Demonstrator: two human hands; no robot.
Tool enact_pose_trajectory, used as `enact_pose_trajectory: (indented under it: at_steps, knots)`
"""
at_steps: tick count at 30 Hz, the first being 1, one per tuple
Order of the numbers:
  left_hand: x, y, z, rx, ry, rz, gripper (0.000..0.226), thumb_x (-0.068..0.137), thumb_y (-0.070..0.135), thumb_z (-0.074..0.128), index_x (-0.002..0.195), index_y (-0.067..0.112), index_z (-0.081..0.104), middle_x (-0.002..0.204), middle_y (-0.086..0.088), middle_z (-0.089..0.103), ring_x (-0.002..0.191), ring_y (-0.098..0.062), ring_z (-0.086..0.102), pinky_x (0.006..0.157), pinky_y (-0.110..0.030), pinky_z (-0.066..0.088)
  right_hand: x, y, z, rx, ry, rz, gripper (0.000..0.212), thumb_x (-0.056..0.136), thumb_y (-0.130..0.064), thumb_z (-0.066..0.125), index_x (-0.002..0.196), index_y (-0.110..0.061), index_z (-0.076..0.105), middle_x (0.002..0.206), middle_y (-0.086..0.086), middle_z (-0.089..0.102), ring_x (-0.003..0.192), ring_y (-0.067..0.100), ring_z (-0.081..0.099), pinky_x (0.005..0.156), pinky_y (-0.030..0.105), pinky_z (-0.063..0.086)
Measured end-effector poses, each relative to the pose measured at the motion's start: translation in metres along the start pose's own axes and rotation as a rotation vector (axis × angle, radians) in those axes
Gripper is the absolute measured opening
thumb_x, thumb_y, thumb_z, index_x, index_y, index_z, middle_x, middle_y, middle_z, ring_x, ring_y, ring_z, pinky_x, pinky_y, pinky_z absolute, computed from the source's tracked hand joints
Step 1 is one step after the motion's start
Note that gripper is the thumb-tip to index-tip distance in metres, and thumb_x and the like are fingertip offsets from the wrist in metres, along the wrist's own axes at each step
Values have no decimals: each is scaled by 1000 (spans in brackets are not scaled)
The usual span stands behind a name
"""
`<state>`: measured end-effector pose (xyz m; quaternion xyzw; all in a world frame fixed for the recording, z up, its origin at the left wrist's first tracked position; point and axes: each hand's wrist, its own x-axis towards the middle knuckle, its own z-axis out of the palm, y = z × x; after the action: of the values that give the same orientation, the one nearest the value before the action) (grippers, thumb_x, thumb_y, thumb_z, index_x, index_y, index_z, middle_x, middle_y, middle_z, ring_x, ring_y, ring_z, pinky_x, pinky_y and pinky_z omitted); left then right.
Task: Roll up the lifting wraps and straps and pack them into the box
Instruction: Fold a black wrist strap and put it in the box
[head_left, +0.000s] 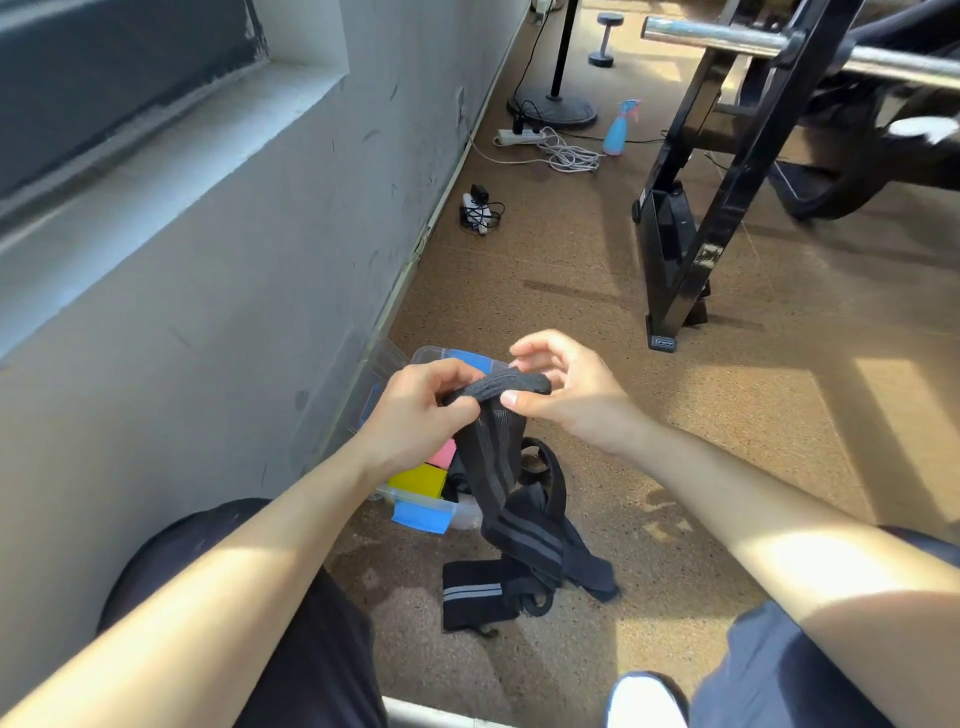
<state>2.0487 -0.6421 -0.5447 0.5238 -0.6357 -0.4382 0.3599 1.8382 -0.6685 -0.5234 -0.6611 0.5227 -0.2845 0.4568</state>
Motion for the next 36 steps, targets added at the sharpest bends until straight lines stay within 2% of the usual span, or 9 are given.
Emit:
enact_pose_trajectory:
  at_steps: [4,7,9,13,17,20,26,33,36]
  knots:
    - [0,-3,-7,62,-37,-34,31,91,12,51,104,26,76,87,10,73,83,-18,69,78,-49,61,2,-2,5,40,-143,-33,27,91,-14,76,117,-17,71,121,-2,71,106,-5,63,90,9,48]
    - [0,-4,-9,113,-48,-34,33,95,4,52,107,24,76,81,18,71,75,-4,63,73,-38,57,6,3,13,50,-118,-50,16,92,-9,73,108,-14,72,111,11,75,95,5,69,85,24,57]
    - [0,-9,-10,76,-41,-54,27,94,5,59,107,23,74,87,12,73,77,-4,64,72,-34,55,8,9,18,93,-92,-16,12,93,-7,72,105,-11,72,102,10,77,89,9,72,80,30,60]
    - [0,-19,-14,62,-47,-76,20,87,13,80,101,18,67,86,-3,72,70,-10,63,62,-35,54,8,19,31,219,-106,132,5,95,-10,70,100,-12,70,82,-3,75,71,6,68,62,28,58]
    - [2,-26,-14,170,-50,-81,14,89,11,77,98,12,67,92,-5,74,83,-22,70,73,-39,59,6,25,40,271,-127,208,4,95,-11,71,97,-12,68,86,3,76,71,11,69,55,25,55]
    - [4,-31,-14,203,-81,-109,8,92,9,74,96,11,68,90,-7,74,77,-21,67,59,-28,53,6,29,43,286,-173,222,5,96,-17,71,100,-15,69,92,5,77,75,12,70,58,28,55]
    - [5,-31,-12,134,-99,-143,11,93,4,71,90,9,62,85,-9,72,67,-10,61,54,-21,47,10,32,40,294,-189,199,10,97,-19,69,105,-16,74,82,1,76,72,9,67,62,29,56]
    - [8,-26,-4,-141,-124,-326,13,96,9,68,99,14,56,90,-9,65,83,-17,62,74,-35,51,15,40,37,320,-144,119,11,92,-2,71,98,-11,74,90,15,73,84,23,64,76,32,53]
    - [8,-18,-3,-270,-109,-347,11,99,20,66,103,11,59,93,-9,68,82,-16,66,74,-32,56,19,41,34,318,-123,95,15,90,1,73,97,-12,74,101,26,73,87,26,63,83,39,53]
